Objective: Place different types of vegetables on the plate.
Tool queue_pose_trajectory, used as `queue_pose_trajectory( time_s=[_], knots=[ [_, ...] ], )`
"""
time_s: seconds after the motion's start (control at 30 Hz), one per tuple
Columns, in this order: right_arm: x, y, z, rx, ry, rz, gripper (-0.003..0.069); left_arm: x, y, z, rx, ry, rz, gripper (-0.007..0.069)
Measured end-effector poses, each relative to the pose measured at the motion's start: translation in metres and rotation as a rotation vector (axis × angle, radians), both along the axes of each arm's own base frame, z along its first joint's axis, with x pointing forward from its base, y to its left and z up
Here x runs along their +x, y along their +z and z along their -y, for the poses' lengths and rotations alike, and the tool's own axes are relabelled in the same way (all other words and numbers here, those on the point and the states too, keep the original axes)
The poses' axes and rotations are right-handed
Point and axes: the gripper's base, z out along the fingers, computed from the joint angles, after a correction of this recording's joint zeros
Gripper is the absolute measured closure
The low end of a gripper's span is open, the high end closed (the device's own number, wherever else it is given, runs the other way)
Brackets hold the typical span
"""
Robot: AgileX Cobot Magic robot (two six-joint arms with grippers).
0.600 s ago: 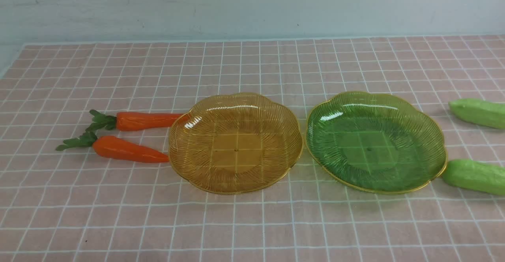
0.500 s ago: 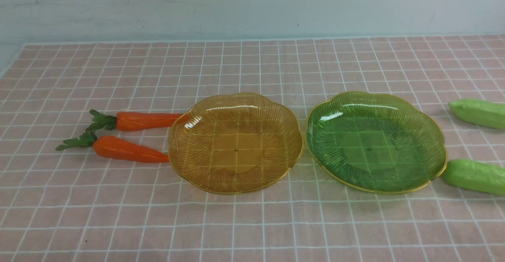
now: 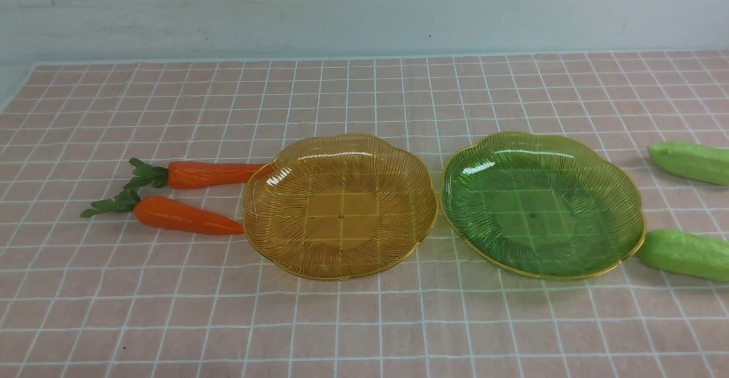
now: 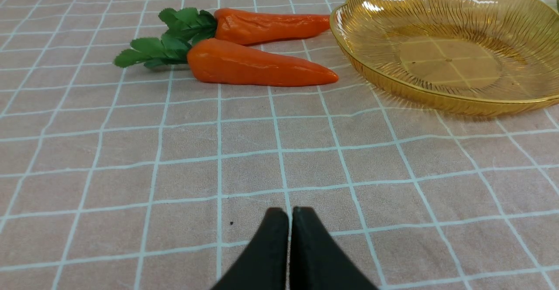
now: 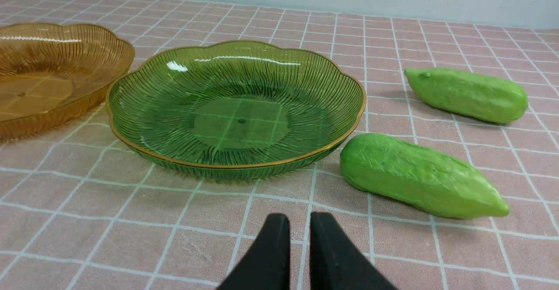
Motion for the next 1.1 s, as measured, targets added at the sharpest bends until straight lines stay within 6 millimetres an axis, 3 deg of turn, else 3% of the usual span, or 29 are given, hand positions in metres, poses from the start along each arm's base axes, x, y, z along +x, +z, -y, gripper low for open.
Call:
queue_pose_trajectory(
  time_s=[0.8, 0.87, 0.93, 1.1],
  knots=[
    [0.0, 0.001, 0.0, 0.01, -0.002, 0.005, 0.0594, 0.0, 0.0, 0.0, -0.004, 0.0, 0.0, 0.0628],
    [0.0, 0.001, -0.002, 0.113, -0.007, 0.002, 0.0594, 0.0, 0.0, 0.001, -0.055, 0.004, -0.008, 0.0628],
    [0.0, 0.003, -0.006, 0.361, -0.014, -0.018, 0.0594, -0.001, 0.0, 0.004, -0.185, 0.015, -0.027, 0.0628],
    [-0.001, 0.011, -0.016, 1.057, -0.026, -0.097, 0.0594, -0.003, 0.005, 0.017, -0.815, 0.052, -0.143, 0.0628]
  ],
)
